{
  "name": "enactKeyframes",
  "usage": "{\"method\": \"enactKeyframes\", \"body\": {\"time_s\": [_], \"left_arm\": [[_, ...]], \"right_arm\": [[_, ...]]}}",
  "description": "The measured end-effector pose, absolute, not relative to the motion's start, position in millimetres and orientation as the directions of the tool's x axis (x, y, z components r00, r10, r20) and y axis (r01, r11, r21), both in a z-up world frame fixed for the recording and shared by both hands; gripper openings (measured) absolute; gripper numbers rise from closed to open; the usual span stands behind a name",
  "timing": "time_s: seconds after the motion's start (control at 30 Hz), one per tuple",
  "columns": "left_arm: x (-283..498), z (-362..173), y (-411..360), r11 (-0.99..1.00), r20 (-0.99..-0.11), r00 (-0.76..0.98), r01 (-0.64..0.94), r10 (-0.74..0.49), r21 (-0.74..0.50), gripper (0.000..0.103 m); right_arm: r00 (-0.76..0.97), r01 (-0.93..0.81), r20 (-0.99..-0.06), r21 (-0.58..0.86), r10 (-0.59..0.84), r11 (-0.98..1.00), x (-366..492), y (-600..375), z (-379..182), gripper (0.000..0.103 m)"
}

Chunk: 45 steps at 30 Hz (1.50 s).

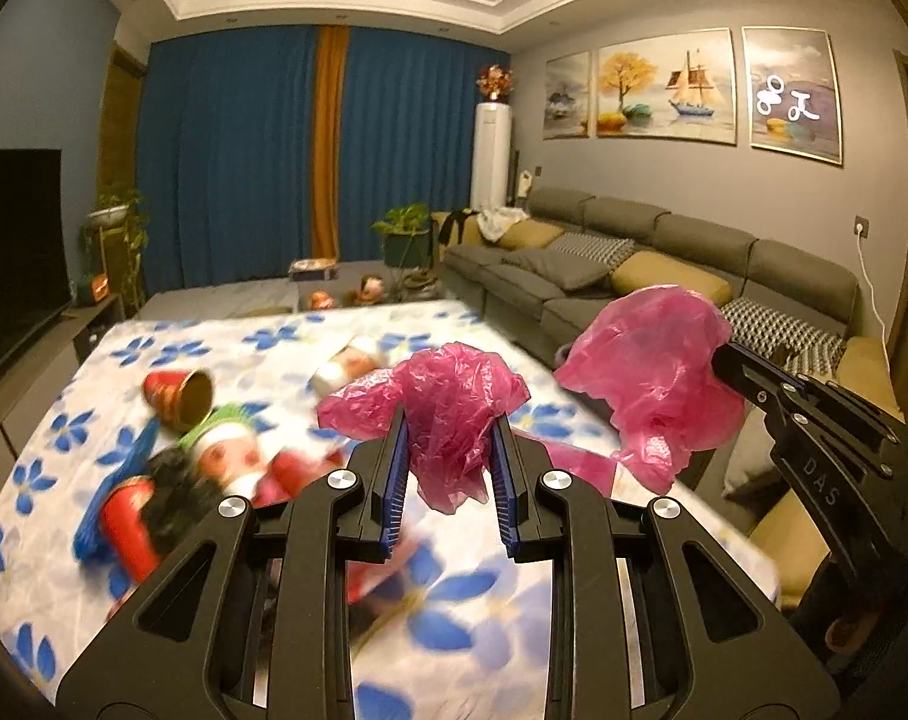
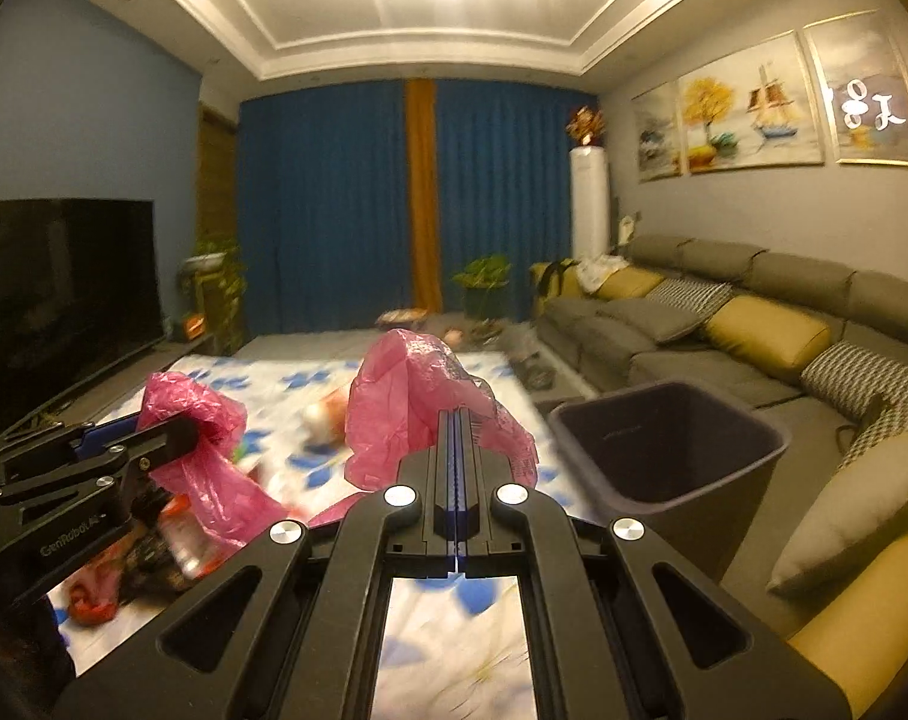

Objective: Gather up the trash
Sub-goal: 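Carry both pink bags to the grey bin and open both tools over it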

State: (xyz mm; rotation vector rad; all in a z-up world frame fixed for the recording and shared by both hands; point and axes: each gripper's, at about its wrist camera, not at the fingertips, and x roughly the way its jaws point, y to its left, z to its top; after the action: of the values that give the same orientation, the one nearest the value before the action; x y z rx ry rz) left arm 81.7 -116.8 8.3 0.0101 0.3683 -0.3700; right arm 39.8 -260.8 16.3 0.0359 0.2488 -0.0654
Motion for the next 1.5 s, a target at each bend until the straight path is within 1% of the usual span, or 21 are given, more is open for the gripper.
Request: {"method": "enactKeyframes", "body": {"time_s": [0.1,0.23,0.47,0.63,0.97,1.5], "left_arm": [[96,20,-143,0.923,-0.333,0.864,0.379,-0.378,-0.064,0.024],[114,33,-182,0.913,-0.302,0.865,0.405,-0.402,-0.054,0.024],[153,33,-247,0.882,-0.304,0.831,0.465,-0.465,-0.078,0.024],[175,26,-280,0.866,-0.305,0.816,0.496,-0.491,-0.068,0.024],[211,14,-326,0.868,-0.320,0.816,0.494,-0.482,-0.047,0.024],[247,-8,-356,0.846,-0.366,0.776,0.529,-0.514,-0.067,0.024]], "right_arm": [[0.969,0.139,-0.208,0.026,-0.131,0.990,47,-289,26,0.001],[0.961,0.220,-0.179,0.037,-0.210,0.975,54,-323,34,0.001],[0.936,0.327,-0.158,0.053,-0.316,0.943,69,-371,40,0.001],[0.926,0.357,-0.159,0.060,-0.344,0.932,83,-391,38,0.001],[0.921,0.369,-0.168,0.083,-0.352,0.926,108,-417,31,0.001],[0.916,0.367,-0.213,0.101,-0.341,0.925,141,-444,22,0.001]]}}
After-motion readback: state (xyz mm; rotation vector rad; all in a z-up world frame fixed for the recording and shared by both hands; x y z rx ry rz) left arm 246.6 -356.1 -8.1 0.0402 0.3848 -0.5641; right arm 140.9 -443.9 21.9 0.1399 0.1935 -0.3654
